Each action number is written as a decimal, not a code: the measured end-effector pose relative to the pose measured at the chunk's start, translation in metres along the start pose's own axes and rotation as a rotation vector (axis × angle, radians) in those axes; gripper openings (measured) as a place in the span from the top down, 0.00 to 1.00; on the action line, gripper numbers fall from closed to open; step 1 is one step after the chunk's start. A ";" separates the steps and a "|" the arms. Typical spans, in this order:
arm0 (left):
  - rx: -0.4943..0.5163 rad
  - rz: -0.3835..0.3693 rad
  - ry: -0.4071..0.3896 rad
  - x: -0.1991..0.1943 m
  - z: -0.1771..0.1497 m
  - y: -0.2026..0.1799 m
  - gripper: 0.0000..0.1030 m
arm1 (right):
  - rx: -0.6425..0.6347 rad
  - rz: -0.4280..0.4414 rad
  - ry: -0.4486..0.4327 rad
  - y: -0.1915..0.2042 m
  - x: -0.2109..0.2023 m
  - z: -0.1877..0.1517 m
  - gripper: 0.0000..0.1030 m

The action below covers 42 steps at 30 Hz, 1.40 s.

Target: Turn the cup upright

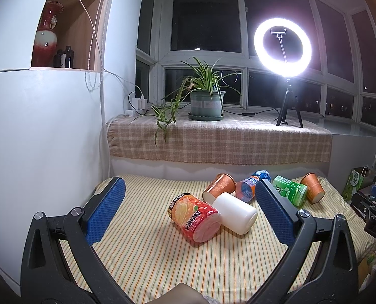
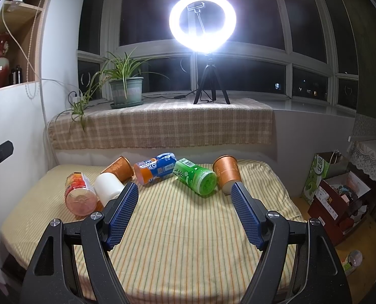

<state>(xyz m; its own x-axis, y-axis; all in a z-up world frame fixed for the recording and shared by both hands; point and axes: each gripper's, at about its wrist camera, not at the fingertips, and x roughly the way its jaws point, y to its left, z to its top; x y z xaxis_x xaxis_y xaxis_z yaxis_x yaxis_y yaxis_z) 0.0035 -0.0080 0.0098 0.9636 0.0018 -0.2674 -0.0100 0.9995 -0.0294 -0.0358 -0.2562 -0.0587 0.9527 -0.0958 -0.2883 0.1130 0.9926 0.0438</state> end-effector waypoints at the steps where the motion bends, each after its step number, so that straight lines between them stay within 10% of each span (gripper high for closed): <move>1: 0.001 0.002 -0.001 0.000 0.000 -0.001 0.00 | 0.001 0.000 0.001 0.000 0.000 -0.001 0.27; 27: -0.009 0.012 0.039 0.021 -0.011 0.004 0.00 | -0.002 0.011 0.037 0.001 0.017 -0.003 0.27; 42: -0.020 -0.032 0.225 0.063 -0.011 0.013 0.00 | -0.019 0.056 0.087 0.005 0.039 0.000 0.27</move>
<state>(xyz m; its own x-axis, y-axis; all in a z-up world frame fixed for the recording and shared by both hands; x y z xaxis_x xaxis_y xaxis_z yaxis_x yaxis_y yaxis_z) 0.0610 0.0044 -0.0184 0.8798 -0.0394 -0.4736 0.0124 0.9981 -0.0601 0.0023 -0.2546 -0.0701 0.9291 -0.0341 -0.3683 0.0540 0.9976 0.0439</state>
